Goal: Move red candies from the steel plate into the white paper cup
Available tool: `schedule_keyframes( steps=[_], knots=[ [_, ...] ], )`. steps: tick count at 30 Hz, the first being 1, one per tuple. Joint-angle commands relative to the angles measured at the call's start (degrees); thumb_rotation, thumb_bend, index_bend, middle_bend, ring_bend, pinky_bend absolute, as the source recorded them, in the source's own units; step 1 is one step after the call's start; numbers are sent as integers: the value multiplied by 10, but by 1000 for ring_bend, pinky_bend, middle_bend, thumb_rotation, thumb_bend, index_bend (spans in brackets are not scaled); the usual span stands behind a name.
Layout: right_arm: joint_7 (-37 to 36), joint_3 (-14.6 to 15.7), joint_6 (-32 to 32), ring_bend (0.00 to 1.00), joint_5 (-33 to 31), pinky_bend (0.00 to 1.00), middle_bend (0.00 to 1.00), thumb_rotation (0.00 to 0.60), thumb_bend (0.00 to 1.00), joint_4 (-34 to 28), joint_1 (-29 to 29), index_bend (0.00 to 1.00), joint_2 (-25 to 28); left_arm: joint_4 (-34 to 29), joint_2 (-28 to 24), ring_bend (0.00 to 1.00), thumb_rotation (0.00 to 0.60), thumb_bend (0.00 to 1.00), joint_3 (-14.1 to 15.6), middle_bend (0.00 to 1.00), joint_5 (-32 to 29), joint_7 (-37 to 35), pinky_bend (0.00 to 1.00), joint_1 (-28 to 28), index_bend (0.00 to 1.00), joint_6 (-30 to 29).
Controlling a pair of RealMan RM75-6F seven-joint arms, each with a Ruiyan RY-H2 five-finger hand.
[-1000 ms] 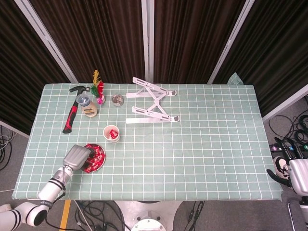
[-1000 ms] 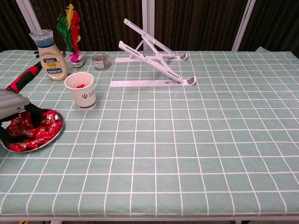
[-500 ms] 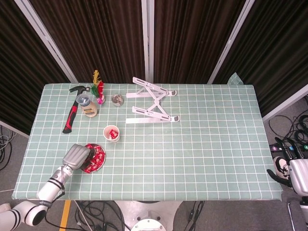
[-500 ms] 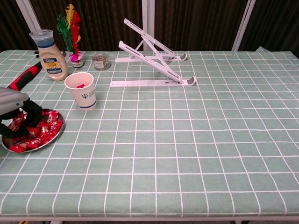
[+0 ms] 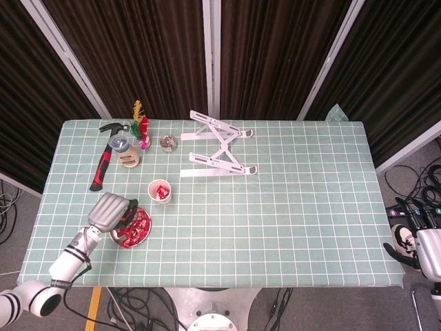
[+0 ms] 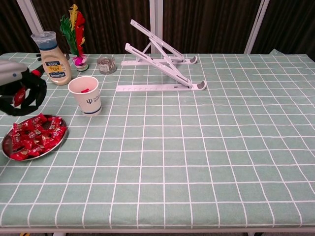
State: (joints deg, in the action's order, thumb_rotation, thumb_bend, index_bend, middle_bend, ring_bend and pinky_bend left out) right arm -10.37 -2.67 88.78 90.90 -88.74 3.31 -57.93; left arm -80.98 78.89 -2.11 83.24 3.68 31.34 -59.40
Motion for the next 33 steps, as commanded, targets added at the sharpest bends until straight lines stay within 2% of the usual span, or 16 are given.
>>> schedule_keyframes(
  steps=[1, 8, 13, 18, 24, 33],
  knots=[
    [-1, 0, 0, 90, 0, 365, 266, 600, 101, 1, 0, 83, 0, -22, -12, 994, 600, 510, -24, 774, 0, 13, 1000, 25, 707, 11],
    [-6, 0, 1, 90, -3, 365, 266, 600, 101, 6, -2, 83, -1, -19, 11, 993, 600, 510, -75, 770, -37, 13, 1000, 89, 706, 67],
    [-8, -1, 0, 90, -7, 366, 266, 600, 101, 8, -3, 83, 0, 14, 45, 993, 600, 509, -94, 766, -72, 13, 1000, 124, 702, 107],
    [-8, -2, -2, 90, -12, 367, 266, 600, 101, 10, -4, 83, 0, 37, 71, 993, 600, 509, -95, 753, -96, 22, 1000, 141, 693, 125],
    [-7, -3, -7, 90, -14, 368, 267, 600, 101, 9, -2, 83, -1, 45, 78, 992, 600, 505, -90, 729, -116, 40, 1000, 148, 659, 133],
    [-5, -3, -10, 90, -14, 370, 266, 600, 101, 7, 0, 83, -1, 41, 76, 990, 600, 385, -86, 680, -132, 40, 1000, 143, 570, 121]
  ],
)
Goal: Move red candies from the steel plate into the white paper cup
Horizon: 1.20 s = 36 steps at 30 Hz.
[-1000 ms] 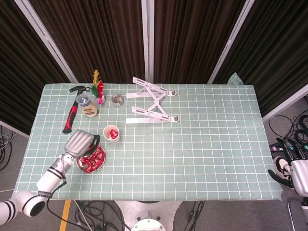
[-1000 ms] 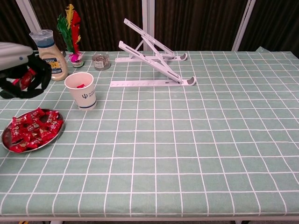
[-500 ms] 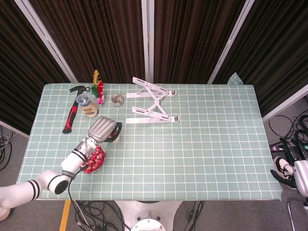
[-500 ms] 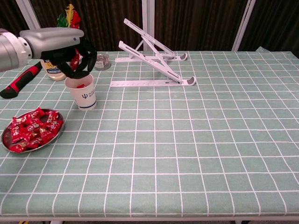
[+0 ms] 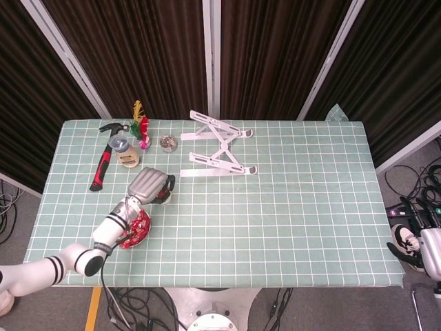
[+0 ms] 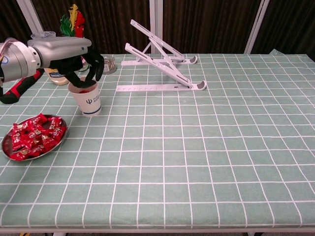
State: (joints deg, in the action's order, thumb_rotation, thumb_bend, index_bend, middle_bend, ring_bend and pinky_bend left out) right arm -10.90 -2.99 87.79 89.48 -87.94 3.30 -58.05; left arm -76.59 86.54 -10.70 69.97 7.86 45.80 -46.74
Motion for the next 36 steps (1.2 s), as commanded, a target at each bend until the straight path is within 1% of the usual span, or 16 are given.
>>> schedule_keyframes(
  steps=[1, 3, 6, 7, 10, 13, 15, 16, 18, 20, 22, 27, 32, 36],
  knots=[
    [0, 0, 1, 90, 0, 370, 266, 600, 101, -1, 0, 83, 0, -4, -2, 990, 600, 366, 0, 673, 3, -4, 1000, -3, 561, -10],
    [1, 0, 3, 90, 0, 371, 266, 600, 101, -2, -1, 83, 1, -14, -6, 989, 600, 329, -3, 661, 13, -16, 1000, -12, 544, -37],
    [1, -1, 4, 90, 0, 371, 267, 600, 101, -3, -2, 83, 3, -37, -23, 989, 600, 293, -3, 647, 40, -37, 1000, -38, 536, -95],
    [0, -1, 4, 90, 1, 371, 267, 600, 101, -3, -2, 83, 3, -44, -32, 987, 600, 282, 0, 644, 54, -44, 1000, -51, 535, -122],
    [0, -1, 4, 90, 2, 371, 267, 600, 101, -2, -1, 83, 3, -59, -54, 971, 600, 269, 14, 643, 77, -57, 1000, -83, 535, -171],
    [-1, -1, 2, 90, 4, 371, 267, 600, 101, -2, 1, 83, 2, -70, -77, 959, 600, 259, 32, 673, 94, -61, 1000, -116, 535, -212],
    [-2, -1, 2, 90, 6, 371, 267, 600, 101, -1, 2, 83, 1, -79, -91, 953, 600, 248, 49, 742, 103, -57, 1000, -135, 538, -226],
    [-1, -1, 2, 90, 7, 371, 267, 600, 101, -1, 2, 83, 1, -83, -97, 953, 600, 242, 58, 777, 106, -54, 1000, -141, 539, -226],
    [0, -1, 3, 90, 9, 372, 267, 600, 101, -3, 3, 83, 1, -92, -108, 961, 600, 224, 78, 884, 110, -44, 1000, -150, 539, -214],
    [2, 0, 2, 90, 11, 372, 267, 600, 101, -5, 4, 83, 1, -95, -110, 973, 600, 217, 95, 939, 110, -29, 1000, -155, 539, -196],
    [3, 0, 3, 91, 13, 372, 267, 600, 101, -6, 4, 83, 1, -90, -105, 981, 600, 216, 106, 966, 103, -18, 1000, -157, 539, -180],
    [7, 0, 6, 98, 12, 376, 270, 600, 101, -9, 2, 83, 3, -49, -74, 992, 600, 226, 116, 982, 64, 22, 1000, -163, 539, -138],
    [10, 0, 6, 98, 13, 376, 270, 600, 101, -13, 3, 83, 4, -8, -45, 997, 600, 240, 110, 989, 28, 21, 1000, -164, 540, -105],
    [12, 1, 5, 98, 12, 376, 270, 600, 101, -15, 3, 83, 5, 25, -26, 999, 600, 249, 106, 991, 17, 30, 1000, -163, 540, -94]
  ],
)
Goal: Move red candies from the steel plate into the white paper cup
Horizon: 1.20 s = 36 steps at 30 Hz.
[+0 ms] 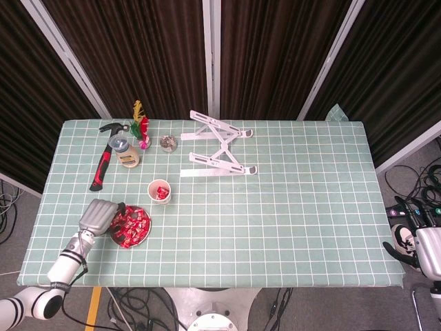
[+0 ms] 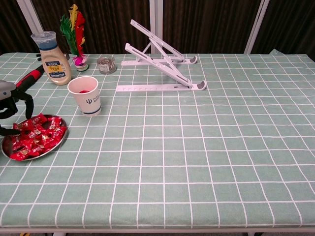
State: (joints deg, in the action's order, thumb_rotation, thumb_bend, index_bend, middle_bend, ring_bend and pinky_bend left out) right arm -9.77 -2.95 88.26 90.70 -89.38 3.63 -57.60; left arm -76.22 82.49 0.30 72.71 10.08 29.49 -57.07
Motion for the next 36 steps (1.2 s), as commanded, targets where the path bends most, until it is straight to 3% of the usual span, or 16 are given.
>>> schedule_keyframes(
  steps=[1, 23, 36],
  knots=[
    [0, 0, 1, 98, 0, 376, 270, 600, 101, 0, -1, 83, 0, 28, 19, 1000, 600, 249, -6, 991, -14, 10, 1000, 0, 540, 11],
    [6, 0, 1, 98, -3, 379, 270, 600, 101, -5, -2, 83, 4, 73, 49, 1000, 600, 277, -20, 997, -27, 11, 1000, 2, 570, 40],
    [6, 0, 1, 98, -2, 382, 270, 600, 101, -8, -2, 83, 5, 66, 42, 1000, 600, 446, -25, 1000, -5, -18, 1000, -7, 682, 22]
  ],
)
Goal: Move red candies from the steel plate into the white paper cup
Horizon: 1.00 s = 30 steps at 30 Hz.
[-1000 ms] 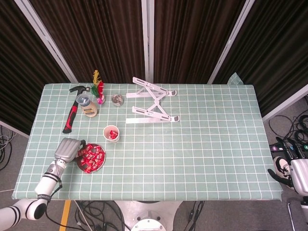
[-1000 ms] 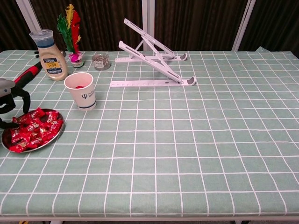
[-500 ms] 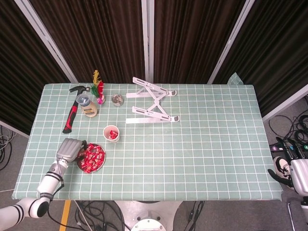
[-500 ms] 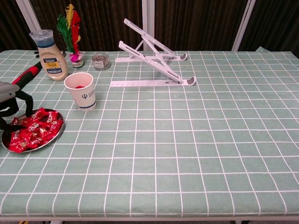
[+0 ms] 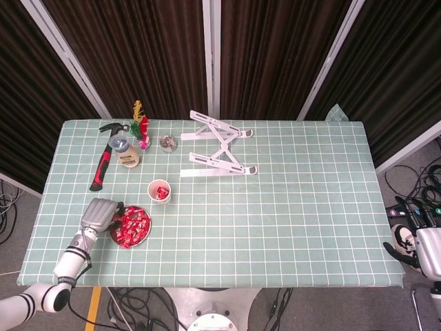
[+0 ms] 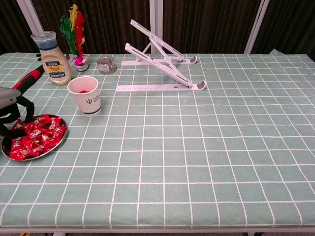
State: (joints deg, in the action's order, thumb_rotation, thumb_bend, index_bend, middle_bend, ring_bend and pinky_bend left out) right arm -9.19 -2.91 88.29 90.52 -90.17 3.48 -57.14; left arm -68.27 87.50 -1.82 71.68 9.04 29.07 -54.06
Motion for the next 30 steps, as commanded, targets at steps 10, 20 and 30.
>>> schedule_keyframes(
  steps=[10, 20, 30],
  knots=[
    [-6, 1, 2, 98, 1, 382, 270, 600, 101, 6, -1, 83, -2, -136, -83, 1000, 600, 446, -51, 1000, 55, -45, 1000, 15, 678, -68],
    [-12, 1, 4, 98, -2, 383, 270, 600, 101, 11, -4, 83, -3, -125, -60, 1000, 600, 444, -104, 1000, 14, -14, 1000, 109, 640, 22],
    [-17, 0, 2, 98, -8, 384, 270, 600, 101, 16, -6, 83, -4, -83, -23, 1000, 600, 429, -98, 998, -51, 56, 1000, 151, 558, 76]
  ],
)
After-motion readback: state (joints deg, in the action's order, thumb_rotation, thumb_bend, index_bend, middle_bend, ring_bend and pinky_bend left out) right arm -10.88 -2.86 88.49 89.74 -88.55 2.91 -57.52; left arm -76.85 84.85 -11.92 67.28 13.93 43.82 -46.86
